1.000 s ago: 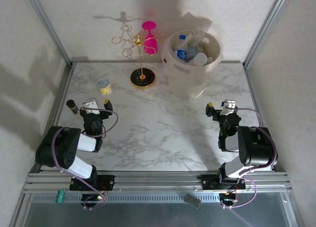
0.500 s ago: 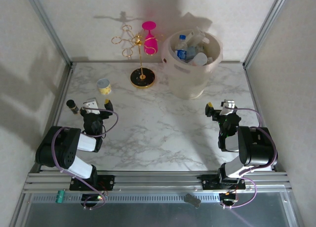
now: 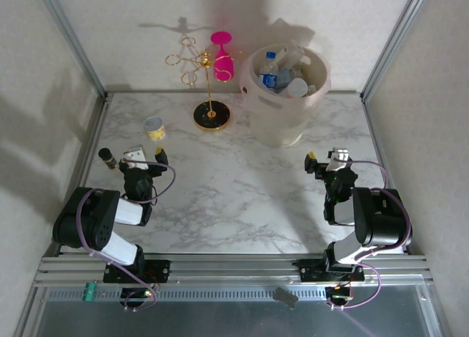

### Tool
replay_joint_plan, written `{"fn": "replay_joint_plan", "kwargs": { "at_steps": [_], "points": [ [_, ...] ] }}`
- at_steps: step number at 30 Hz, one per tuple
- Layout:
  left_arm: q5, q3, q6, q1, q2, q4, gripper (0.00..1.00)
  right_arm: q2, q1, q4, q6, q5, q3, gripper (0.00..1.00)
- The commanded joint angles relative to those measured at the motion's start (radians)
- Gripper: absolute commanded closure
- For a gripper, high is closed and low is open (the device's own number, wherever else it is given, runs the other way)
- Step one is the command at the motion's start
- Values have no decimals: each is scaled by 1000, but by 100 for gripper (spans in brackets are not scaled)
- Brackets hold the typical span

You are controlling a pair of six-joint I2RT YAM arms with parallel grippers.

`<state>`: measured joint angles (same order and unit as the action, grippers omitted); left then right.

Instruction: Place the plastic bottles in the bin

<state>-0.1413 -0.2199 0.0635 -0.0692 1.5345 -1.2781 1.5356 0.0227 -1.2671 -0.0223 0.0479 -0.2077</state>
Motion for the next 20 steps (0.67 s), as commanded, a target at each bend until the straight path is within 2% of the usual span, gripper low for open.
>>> {"fn": "replay_joint_plan", "kwargs": {
  "at_steps": [1,20],
  "points": [
    [13,-12,-2,5,7,-3,1,9,2,-8,0,4,-18,1],
    [13,-12,-2,4,7,-1,1,10,3,-8,-1,4,-17,1]
  ]
}}
